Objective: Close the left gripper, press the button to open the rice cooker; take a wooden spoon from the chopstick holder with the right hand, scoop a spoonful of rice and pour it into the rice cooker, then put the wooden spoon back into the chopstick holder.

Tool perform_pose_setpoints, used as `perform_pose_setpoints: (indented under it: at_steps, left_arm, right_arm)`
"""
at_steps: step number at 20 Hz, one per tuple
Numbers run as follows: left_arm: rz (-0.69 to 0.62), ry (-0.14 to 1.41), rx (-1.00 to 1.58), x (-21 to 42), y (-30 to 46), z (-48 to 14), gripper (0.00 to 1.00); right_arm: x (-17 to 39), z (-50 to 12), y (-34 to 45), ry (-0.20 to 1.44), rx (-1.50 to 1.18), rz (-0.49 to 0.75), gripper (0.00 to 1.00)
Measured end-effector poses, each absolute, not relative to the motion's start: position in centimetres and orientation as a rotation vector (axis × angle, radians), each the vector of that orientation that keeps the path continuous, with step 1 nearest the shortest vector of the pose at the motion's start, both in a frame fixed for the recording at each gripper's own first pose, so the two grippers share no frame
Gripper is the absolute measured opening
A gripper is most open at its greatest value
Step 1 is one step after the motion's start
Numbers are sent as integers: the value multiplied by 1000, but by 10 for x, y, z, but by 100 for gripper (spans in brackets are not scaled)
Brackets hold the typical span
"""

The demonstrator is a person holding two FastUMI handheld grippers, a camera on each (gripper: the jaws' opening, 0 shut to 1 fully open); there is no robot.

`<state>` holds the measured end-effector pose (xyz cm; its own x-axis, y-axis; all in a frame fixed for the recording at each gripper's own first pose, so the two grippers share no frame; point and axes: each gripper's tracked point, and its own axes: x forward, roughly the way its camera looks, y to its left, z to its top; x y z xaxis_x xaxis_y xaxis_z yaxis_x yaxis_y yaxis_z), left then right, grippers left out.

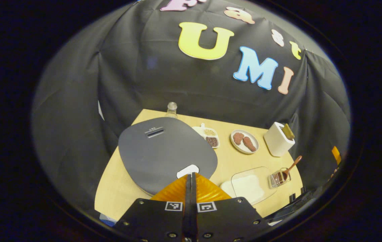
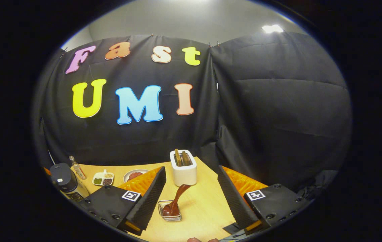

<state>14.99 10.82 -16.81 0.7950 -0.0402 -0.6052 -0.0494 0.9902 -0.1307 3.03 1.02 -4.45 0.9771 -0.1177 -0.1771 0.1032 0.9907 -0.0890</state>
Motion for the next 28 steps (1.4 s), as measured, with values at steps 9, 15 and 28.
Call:
perform_pose_setpoints:
  at_steps: [9,15,28]
  left_arm:
    - [-96,708,-57,190,105,-204,1]
    - [-99,745,-138,181,112,-219,2]
    - [-80,759,-23,176,107,-230,2]
  right_arm:
    - [8,-51,24,216,-117,-181,98]
    - [10,-65,30,243,-110,-186,98]
    - [20,-76,45,279,-113,-126,94]
